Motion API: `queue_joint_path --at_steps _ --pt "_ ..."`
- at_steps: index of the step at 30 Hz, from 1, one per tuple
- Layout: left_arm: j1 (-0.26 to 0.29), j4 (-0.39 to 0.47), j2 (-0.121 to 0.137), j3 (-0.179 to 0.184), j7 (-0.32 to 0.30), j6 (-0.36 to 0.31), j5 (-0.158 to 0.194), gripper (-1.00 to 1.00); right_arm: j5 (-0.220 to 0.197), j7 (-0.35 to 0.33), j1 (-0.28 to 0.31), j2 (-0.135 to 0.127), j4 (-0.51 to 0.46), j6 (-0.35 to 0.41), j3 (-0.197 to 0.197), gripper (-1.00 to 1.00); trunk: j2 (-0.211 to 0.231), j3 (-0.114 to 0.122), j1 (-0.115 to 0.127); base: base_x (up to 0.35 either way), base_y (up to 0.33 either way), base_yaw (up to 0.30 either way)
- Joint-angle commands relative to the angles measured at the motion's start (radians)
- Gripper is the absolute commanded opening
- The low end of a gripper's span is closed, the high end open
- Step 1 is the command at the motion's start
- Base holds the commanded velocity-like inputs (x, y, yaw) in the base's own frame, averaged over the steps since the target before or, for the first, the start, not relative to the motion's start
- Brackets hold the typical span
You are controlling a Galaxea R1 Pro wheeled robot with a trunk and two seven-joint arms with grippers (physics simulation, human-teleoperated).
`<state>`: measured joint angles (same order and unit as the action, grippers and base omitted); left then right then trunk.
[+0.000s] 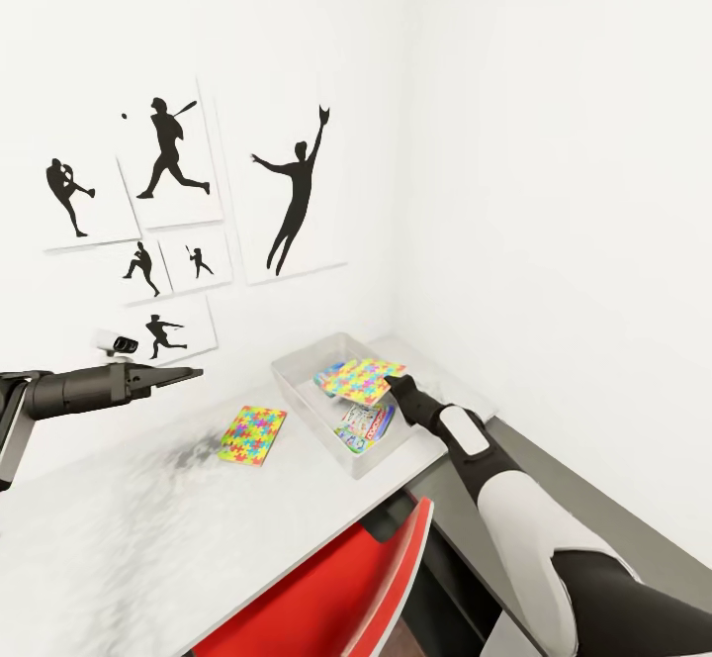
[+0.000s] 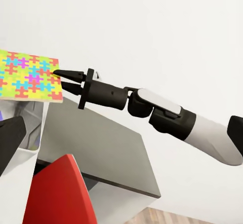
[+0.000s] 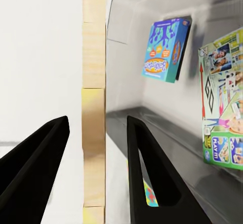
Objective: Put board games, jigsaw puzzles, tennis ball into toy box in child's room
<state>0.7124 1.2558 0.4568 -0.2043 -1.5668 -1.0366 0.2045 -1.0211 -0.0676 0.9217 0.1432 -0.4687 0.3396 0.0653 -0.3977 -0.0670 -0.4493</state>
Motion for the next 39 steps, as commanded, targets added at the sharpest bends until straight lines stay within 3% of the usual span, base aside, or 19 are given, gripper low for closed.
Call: queue_joint_path --at_steps 1,16,24,39 --pt "0.001 0.000 0.000 0.000 -0.004 -0.011 0.000 1.00 -0.003 -0.002 -0.002 0.001 0.000 0.006 0.007 -1.00 -0.002 -0.002 -0.001 0.000 0.000 0.000" --pt "0.001 0.002 0.000 -0.001 -0.004 -0.011 0.000 1.00 -0.014 -0.036 -0.009 0.000 -0.001 0.008 0.016 -1.00 -0.002 -0.003 -0.001 0.000 0.000 0.000" --pt "0.007 -0.005 0.014 -0.044 -0.004 -0.011 -0.001 1.00 -0.014 -0.037 -0.009 -0.001 -0.001 0.008 0.019 -1.00 -0.002 -0.010 -0.001 0.000 0.000 0.062" --pt "0.024 -0.190 0.031 -0.050 -0.004 -0.011 -0.003 1.00 -0.014 -0.037 -0.010 -0.001 -0.002 0.007 0.019 -1.00 -0.002 -0.030 -0.001 0.000 0.000 0.129"
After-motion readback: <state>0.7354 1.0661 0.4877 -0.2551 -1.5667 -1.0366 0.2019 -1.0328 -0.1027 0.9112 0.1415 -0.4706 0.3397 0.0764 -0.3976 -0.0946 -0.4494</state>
